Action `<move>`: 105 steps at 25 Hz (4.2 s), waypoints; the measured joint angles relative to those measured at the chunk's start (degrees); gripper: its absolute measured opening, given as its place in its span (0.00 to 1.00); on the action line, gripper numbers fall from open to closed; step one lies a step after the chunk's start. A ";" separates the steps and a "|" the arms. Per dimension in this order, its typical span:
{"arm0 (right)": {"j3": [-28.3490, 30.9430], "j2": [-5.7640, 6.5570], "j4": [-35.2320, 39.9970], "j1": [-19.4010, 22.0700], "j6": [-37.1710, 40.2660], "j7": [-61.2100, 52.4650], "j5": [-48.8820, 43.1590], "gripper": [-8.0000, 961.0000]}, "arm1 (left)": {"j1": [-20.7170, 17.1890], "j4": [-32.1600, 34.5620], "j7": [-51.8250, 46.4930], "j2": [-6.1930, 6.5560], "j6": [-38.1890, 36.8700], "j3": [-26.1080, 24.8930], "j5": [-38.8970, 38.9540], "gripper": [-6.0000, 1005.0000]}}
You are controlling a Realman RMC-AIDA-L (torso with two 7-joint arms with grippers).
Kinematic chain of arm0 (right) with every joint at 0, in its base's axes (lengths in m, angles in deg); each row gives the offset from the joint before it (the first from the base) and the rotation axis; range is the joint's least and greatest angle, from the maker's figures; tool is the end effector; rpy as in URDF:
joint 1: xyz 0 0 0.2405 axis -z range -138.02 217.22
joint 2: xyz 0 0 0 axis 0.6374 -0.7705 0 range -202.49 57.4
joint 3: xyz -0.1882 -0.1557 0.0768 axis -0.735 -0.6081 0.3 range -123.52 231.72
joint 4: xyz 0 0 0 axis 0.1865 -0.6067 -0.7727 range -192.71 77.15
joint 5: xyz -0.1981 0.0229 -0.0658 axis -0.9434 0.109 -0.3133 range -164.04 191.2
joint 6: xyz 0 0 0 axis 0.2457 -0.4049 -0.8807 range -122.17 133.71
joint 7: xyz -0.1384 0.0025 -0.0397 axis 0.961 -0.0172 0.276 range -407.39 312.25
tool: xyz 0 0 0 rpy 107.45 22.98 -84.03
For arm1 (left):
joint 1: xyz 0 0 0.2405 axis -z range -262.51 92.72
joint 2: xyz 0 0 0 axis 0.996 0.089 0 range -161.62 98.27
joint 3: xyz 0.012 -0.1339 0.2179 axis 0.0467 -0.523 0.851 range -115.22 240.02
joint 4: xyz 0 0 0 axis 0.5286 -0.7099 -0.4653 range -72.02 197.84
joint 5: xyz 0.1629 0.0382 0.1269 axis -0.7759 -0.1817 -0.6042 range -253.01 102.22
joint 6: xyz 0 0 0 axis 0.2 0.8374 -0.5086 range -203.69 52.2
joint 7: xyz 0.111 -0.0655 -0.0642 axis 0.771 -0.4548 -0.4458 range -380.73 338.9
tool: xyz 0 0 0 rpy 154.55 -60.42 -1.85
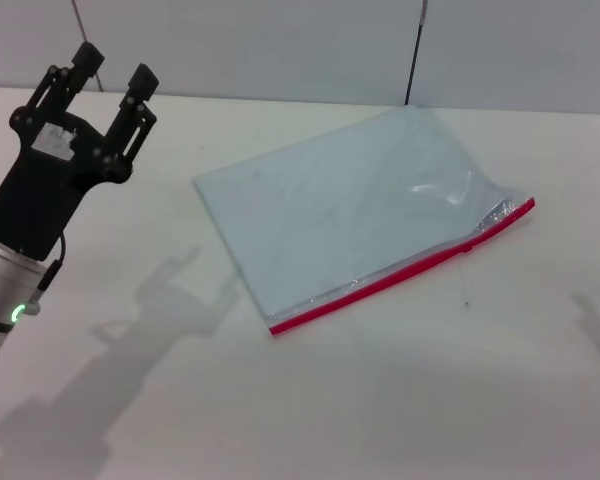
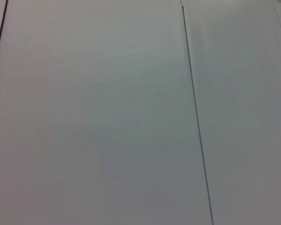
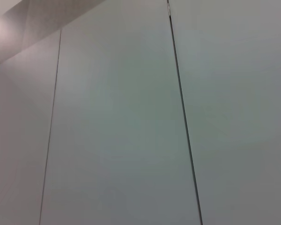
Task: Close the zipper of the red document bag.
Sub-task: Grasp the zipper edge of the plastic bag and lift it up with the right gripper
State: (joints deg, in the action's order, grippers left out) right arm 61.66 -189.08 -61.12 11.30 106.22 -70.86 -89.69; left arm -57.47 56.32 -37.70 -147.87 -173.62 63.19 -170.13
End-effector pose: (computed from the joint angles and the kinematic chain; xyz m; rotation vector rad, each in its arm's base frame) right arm 0.2676 0.3057 0.0229 -1.7035 0.1942 1.2668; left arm -0.2743 0.3019 0.0128 -1.6962 -0.1938 -1.1667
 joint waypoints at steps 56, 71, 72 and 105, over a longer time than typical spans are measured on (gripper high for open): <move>-22.30 0.61 16.99 -13.37 -53.74 -63.08 -21.20 0.77 | 0.11 0.00 0.00 0.00 1.02 0.00 0.00 0.62; -23.27 0.46 13.48 -17.13 -55.95 -65.26 -25.82 0.76 | 0.26 0.00 0.00 0.00 1.02 0.00 0.00 0.62; -23.35 0.44 13.39 -17.35 -55.97 -65.27 -25.83 0.76 | 0.26 0.00 0.00 0.00 1.02 0.00 0.00 0.62; -23.50 0.26 12.60 -18.21 -46.57 -59.80 -25.32 0.03 | 0.52 0.00 0.00 0.00 1.07 0.00 -1.01 0.62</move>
State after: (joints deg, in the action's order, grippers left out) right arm 38.16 -188.83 -48.52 -6.91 59.66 -130.66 -115.01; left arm -56.94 56.32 -37.70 -147.87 -172.55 63.18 -171.14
